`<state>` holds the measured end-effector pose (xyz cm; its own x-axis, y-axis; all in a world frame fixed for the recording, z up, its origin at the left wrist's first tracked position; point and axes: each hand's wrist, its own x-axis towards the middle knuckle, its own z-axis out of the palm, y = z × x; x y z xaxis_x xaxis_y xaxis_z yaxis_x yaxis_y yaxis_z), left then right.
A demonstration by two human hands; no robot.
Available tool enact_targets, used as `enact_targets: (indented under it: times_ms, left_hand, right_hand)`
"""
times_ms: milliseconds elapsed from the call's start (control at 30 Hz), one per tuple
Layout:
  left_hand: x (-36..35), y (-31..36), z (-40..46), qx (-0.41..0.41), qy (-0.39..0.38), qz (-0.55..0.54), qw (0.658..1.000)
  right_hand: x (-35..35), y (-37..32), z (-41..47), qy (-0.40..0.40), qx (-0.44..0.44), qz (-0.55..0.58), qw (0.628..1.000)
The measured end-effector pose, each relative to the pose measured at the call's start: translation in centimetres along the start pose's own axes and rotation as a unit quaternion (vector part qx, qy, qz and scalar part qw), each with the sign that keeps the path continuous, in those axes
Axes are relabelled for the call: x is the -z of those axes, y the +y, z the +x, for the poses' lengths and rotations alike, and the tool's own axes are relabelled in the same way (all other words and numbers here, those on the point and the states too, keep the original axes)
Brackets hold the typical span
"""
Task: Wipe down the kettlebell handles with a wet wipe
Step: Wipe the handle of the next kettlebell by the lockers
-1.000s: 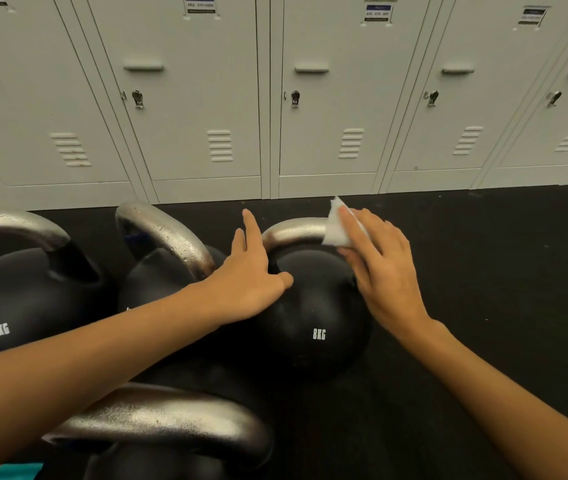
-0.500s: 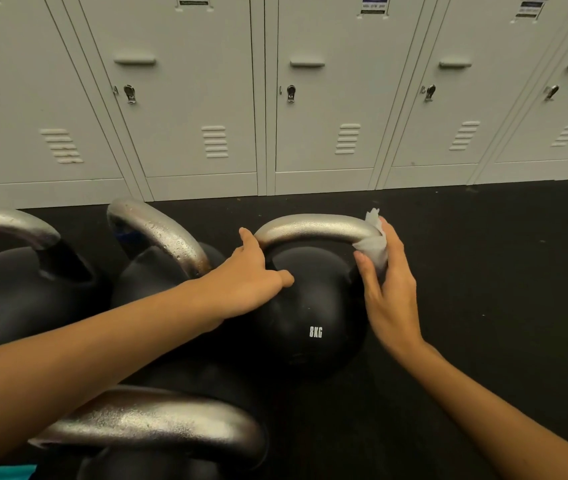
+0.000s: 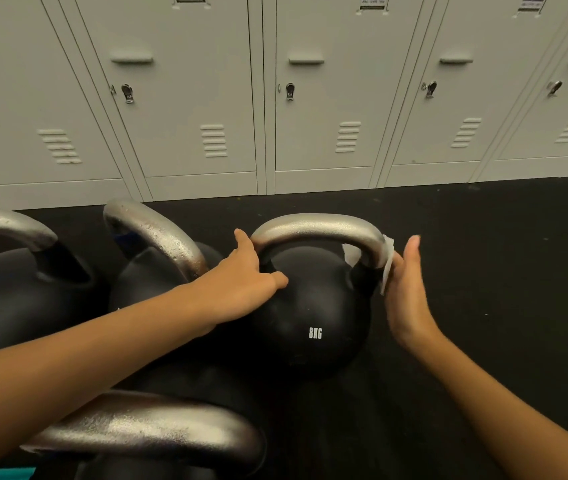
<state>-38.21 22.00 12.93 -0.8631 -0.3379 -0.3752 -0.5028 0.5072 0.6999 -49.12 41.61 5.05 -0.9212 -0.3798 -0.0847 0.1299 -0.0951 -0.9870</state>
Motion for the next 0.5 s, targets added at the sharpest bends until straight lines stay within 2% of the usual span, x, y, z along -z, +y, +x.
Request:
enact_targets:
  times_ms: [100,333,500]
  left_hand:
    - [0.1,-0.1,0.1,0.001,-0.002,0.0,1.0]
    - [0.1,-0.3,0.0,0.006,-0.008,0.004,1.0]
    - [0.0,-0.2,0.3,0.016,-0.004,0.002,1.0]
  right_hand:
    - [0.0,-0.7,1.6,-0.028,-0.041,0.017,0.999]
    - [0.7,1.3,-0.2,0.02,-0.031,-0.061,0.997]
    - [0.6,1.5,-2.4,0.037,0.063,-0.068,0.995]
